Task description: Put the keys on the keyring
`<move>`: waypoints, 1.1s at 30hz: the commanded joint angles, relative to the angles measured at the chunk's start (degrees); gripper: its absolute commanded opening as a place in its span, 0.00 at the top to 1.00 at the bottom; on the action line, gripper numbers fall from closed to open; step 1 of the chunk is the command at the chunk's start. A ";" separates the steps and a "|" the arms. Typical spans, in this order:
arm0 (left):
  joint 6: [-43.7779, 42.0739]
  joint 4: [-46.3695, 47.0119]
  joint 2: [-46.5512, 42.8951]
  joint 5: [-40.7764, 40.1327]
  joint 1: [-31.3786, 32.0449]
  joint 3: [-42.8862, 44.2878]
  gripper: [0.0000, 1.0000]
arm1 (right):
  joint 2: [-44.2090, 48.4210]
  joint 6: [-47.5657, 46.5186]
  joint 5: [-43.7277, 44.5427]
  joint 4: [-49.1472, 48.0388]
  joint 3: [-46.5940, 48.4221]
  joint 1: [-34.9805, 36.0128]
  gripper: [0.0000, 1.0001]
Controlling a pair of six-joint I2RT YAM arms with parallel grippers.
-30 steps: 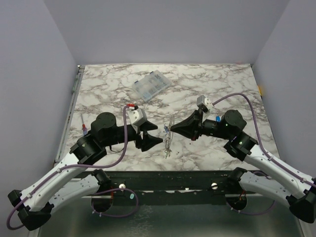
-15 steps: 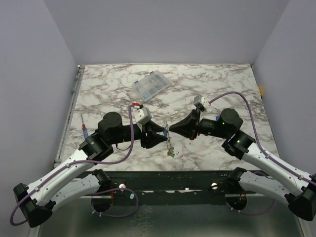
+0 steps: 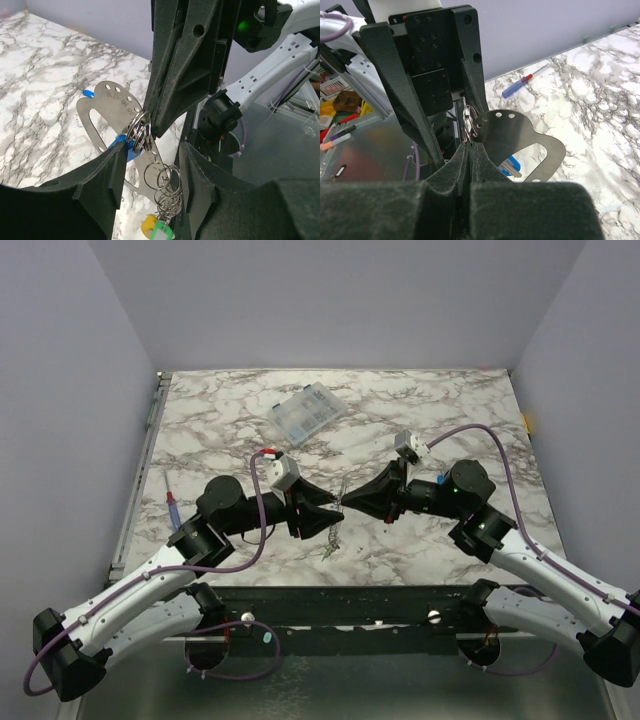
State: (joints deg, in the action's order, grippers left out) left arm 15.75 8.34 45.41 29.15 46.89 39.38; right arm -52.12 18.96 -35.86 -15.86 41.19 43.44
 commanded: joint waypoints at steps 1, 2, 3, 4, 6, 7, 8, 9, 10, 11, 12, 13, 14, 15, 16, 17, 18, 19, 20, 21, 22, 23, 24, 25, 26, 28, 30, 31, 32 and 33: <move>3.48 7.47 -1.51 -2.64 0.19 -2.27 0.50 | 0.79 2.36 -1.43 -4.87 0.07 0.29 0.99; 3.95 8.60 -1.69 -2.89 0.19 -2.79 0.51 | 0.83 2.94 -1.60 -5.72 -0.15 0.26 0.99; 4.40 9.50 -1.84 -3.13 0.21 -3.12 0.53 | 0.81 3.55 -1.78 -6.54 -0.43 0.25 0.99; 4.74 10.21 -2.02 -3.45 0.17 -3.49 0.55 | 0.73 4.10 -2.01 -7.26 -0.76 0.24 0.99; 4.90 10.92 -2.46 -4.12 0.16 -3.85 0.57 | 0.70 4.92 -2.24 -8.36 -1.14 0.27 0.99; 4.91 11.05 -2.77 -4.53 0.20 -3.99 0.58 | 0.70 5.25 -2.39 -8.73 -1.37 0.30 0.99; 4.91 11.20 -3.13 -5.02 0.15 -4.08 0.58 | 0.70 5.42 -2.63 -9.02 -1.43 0.26 0.99; 4.92 11.28 -3.60 -5.41 0.20 -4.14 0.58 | 0.70 5.43 -2.90 -9.17 -1.50 0.24 0.99; 4.91 11.26 -4.10 -5.72 0.19 -4.18 0.58 | 0.62 5.46 -3.06 -9.27 -1.54 0.24 0.99; 4.90 11.26 -4.57 -6.16 0.16 -4.20 0.58 | 0.62 5.47 -3.26 -9.28 -1.51 0.28 0.99; 4.83 11.26 -4.95 -6.54 0.21 -4.22 0.58 | 0.56 5.53 -3.52 -9.47 -1.56 0.29 0.99; 4.86 11.28 -5.39 -6.93 0.20 -4.22 0.58 | 0.54 5.71 -3.79 -9.85 -1.71 0.25 0.99; 4.94 11.26 -5.72 -7.31 0.19 -4.30 0.58 | 0.46 6.00 -4.01 -10.26 -1.82 0.29 0.99; 4.91 11.35 -5.99 -7.42 0.19 -4.38 0.59 | 0.42 6.38 -4.31 -10.85 -2.01 0.25 0.99; 4.94 11.43 -6.09 -7.29 0.21 -4.47 0.60 | 0.28 6.70 -4.53 -11.41 -2.07 0.24 0.99; 4.91 11.50 -6.16 -7.13 0.15 -4.53 0.63 | 0.22 7.25 -4.61 -11.85 -2.21 0.25 0.99; 4.91 11.59 -6.16 -6.83 0.21 -4.61 0.65 | 0.08 7.46 -4.66 -12.31 -2.30 0.24 0.99; 4.84 11.68 -6.02 -6.33 0.15 -4.65 0.67 | -0.07 7.57 -4.66 -12.57 -2.28 0.24 0.99; 4.82 11.70 -5.82 -5.88 0.21 -4.66 0.68 | -0.23 7.77 -4.66 -12.76 -2.27 0.31 0.99; 4.77 11.74 -5.63 -5.50 0.17 -4.68 0.69 | -0.40 7.89 -4.52 -12.87 -2.08 0.27 0.99; 4.70 11.72 -5.43 -5.04 0.17 -4.74 0.69 | -0.48 7.97 -4.41 -12.92 -1.97 0.30 0.99; 4.62 11.72 -5.24 -4.76 0.17 -4.75 0.71 | -0.64 8.06 -4.32 -13.03 -1.91 0.33 0.99; 4.52 11.78 -5.06 -4.42 0.21 -4.76 0.72 | -0.81 8.22 -4.31 -13.29 -1.80 0.26 0.99; 4.46 11.79 -4.99 -4.26 0.21 -4.75 0.73 | -0.98 8.51 -4.19 -13.53 -1.69 0.32 0.99; 4.39 11.74 -4.96 -4.13 0.19 -4.81 0.74 | -1.00 8.63 -3.95 -13.64 -1.65 0.29 0.99; 4.14 11.78 -4.96 -4.10 0.20 -4.88 0.74 | -1.31 8.96 -3.67 -13.97 -1.64 0.30 0.99; 4.12 11.79 -5.13 -4.19 0.19 -5.00 0.74 | -1.57 9.22 -3.73 -14.30 -1.62 0.30 0.99; 4.16 11.85 -5.19 -4.31 0.20 -5.01 0.76 | -1.68 9.26 -3.90 -14.55 -1.70 0.25 0.99; 4.29 11.86 -5.28 -4.38 0.17 -5.01 0.78 | -1.79 9.26 -4.20 -14.89 -1.95 0.27 0.99; 4.36 11.89 -5.37 -4.48 0.14 -4.94 0.81 | -1.84 9.06 -4.73 -15.01 -2.10 0.25 0.99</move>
State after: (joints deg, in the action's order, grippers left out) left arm 20.34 19.20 40.49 23.90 46.89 34.96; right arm -53.76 27.18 -38.87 -26.79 39.40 43.44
